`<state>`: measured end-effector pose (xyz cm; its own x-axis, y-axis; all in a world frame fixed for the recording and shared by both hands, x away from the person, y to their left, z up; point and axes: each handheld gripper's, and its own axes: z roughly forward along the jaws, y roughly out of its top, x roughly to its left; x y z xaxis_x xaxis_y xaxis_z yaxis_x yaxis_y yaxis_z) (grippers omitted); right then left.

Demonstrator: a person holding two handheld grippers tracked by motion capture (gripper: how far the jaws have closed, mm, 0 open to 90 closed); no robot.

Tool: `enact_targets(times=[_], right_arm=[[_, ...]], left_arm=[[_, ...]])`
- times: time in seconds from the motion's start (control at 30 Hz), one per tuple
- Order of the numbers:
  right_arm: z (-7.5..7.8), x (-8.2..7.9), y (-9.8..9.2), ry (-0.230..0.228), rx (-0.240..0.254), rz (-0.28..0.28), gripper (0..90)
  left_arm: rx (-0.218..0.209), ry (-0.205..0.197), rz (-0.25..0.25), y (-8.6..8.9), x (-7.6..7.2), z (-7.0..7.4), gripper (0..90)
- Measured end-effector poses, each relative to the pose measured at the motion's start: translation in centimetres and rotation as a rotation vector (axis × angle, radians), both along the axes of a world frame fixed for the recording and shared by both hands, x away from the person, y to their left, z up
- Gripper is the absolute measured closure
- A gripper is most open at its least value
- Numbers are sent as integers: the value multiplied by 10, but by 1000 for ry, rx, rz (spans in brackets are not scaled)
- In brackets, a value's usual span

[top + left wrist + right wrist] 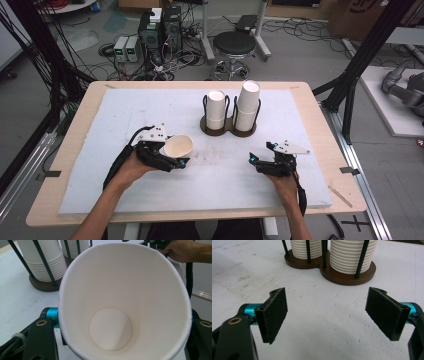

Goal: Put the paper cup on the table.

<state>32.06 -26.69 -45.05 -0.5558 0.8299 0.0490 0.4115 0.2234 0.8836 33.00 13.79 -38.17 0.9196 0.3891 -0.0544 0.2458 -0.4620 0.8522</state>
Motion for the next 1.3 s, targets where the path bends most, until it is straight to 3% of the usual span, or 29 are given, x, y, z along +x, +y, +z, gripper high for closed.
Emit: enact_targets(times=[0.47, 0.8, 0.9, 1.13, 1.3], right_arm=[[0, 0, -1, 1, 6, 0, 185], [0, 0, -1, 1, 11, 0, 184], [0, 0, -1, 1, 10, 3, 184], [0, 1, -2, 4, 13, 4, 185], [0, 1, -2, 5, 14, 3, 185]], left_arm=[[70, 11, -12, -28, 2, -18, 300], [92, 11, -3, -47, 6, -27, 300], [118, 7, -2, -52, 7, -30, 300], [165, 1, 1, -55, 9, -33, 300], [164, 10, -2, -55, 9, -36, 300]])
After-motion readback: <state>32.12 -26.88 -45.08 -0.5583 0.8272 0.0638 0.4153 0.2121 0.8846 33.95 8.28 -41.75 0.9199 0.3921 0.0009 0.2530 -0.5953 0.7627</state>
